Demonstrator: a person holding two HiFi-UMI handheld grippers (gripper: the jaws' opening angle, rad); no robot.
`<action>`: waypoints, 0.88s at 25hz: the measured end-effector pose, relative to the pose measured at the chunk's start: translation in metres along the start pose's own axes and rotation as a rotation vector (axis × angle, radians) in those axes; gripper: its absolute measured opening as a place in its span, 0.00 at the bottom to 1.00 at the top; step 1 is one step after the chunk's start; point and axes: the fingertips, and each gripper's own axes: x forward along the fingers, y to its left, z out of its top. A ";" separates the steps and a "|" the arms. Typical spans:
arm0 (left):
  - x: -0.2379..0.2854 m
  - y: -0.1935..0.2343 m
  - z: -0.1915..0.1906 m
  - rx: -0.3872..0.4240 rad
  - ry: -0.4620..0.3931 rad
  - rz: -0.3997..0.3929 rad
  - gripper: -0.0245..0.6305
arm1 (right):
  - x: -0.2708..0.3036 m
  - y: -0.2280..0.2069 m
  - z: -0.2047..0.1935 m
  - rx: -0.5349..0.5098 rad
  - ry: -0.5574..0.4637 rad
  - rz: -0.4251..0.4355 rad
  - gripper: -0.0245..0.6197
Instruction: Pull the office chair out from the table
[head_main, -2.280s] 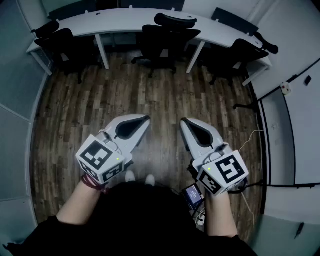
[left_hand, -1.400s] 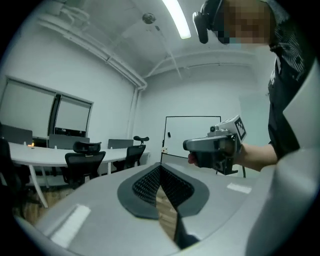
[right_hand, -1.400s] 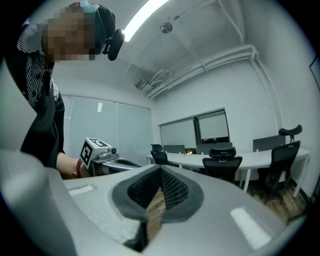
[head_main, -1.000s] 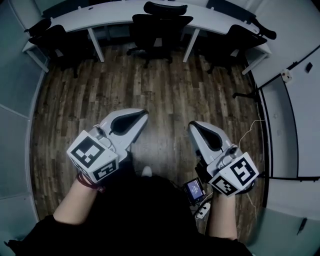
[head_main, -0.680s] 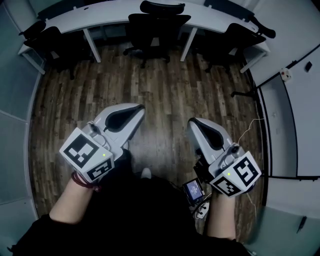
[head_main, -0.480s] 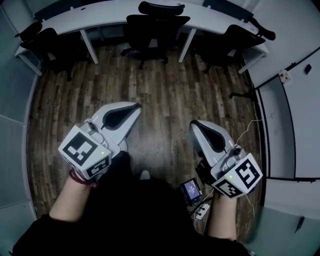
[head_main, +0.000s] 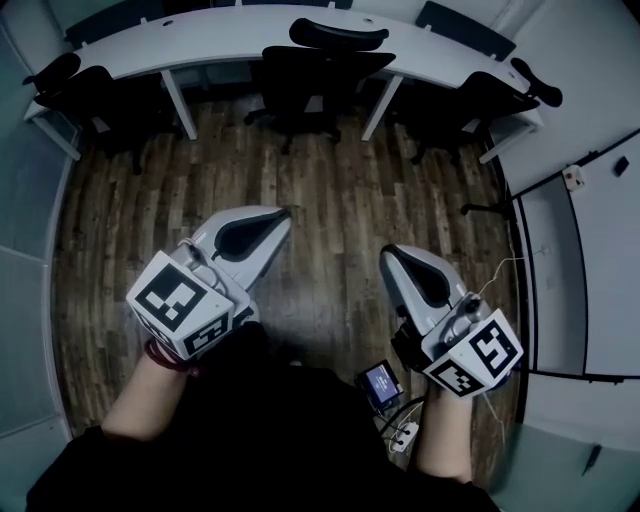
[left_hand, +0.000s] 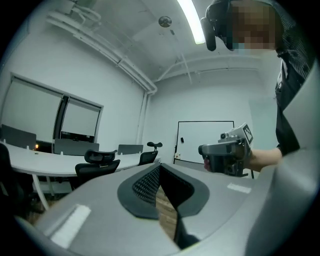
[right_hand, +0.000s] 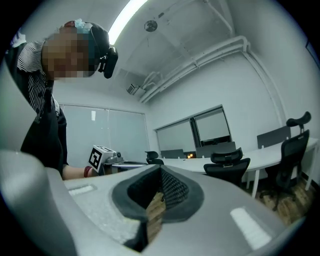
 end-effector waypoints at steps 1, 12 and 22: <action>0.001 0.014 -0.001 0.037 0.016 0.012 0.04 | 0.012 -0.003 0.002 0.000 0.003 0.000 0.04; 0.016 0.151 0.008 0.123 0.020 -0.009 0.04 | 0.143 -0.035 0.009 -0.042 0.064 -0.051 0.04; 0.022 0.206 0.004 0.050 -0.015 -0.027 0.04 | 0.227 -0.048 -0.001 -0.047 0.113 -0.055 0.04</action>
